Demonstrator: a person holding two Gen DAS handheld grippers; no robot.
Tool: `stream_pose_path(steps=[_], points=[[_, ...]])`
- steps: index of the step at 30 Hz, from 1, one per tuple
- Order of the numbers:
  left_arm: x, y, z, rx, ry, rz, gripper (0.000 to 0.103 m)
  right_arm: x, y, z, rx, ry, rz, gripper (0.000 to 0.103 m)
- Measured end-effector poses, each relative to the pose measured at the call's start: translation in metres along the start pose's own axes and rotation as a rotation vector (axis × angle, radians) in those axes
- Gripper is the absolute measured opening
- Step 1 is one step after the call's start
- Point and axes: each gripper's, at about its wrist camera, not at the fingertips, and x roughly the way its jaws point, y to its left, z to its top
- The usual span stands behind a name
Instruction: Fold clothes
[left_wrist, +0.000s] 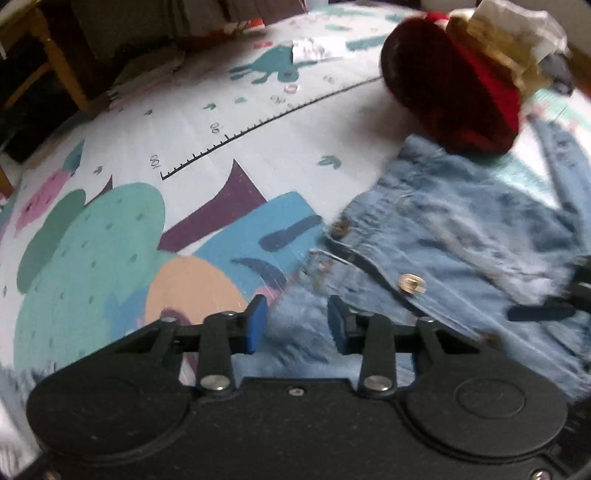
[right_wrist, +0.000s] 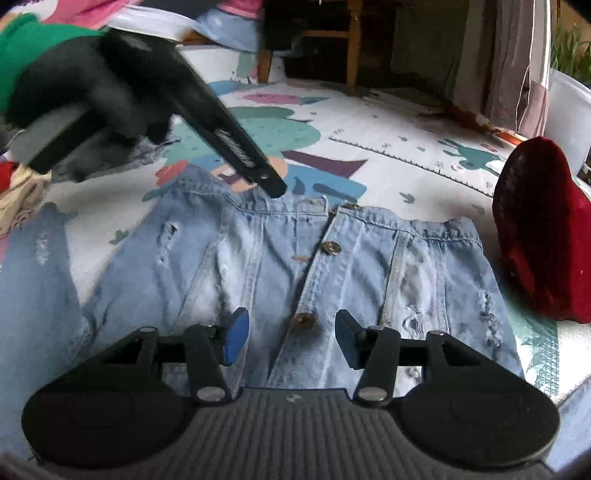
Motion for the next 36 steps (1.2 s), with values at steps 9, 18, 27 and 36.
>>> stream_pose_path(steps=[9,18,27,36], points=[[0.011,-0.003,0.01,-0.053,-0.027,0.038,0.0,0.001,0.001,-0.012,0.014,-0.001,0.015,0.054],[0.0,-0.016,0.003,-0.124,-0.042,-0.015,0.0,-0.011,0.014,-0.02,-0.022,-0.003,0.021,0.057],[0.003,-0.025,0.017,-0.117,0.001,-0.021,0.018,-0.035,0.034,-0.027,-0.304,0.047,0.148,0.055],[-0.054,-0.047,0.051,-0.143,-0.115,-0.133,0.04,-0.143,-0.097,0.003,-0.454,0.276,0.235,0.057]])
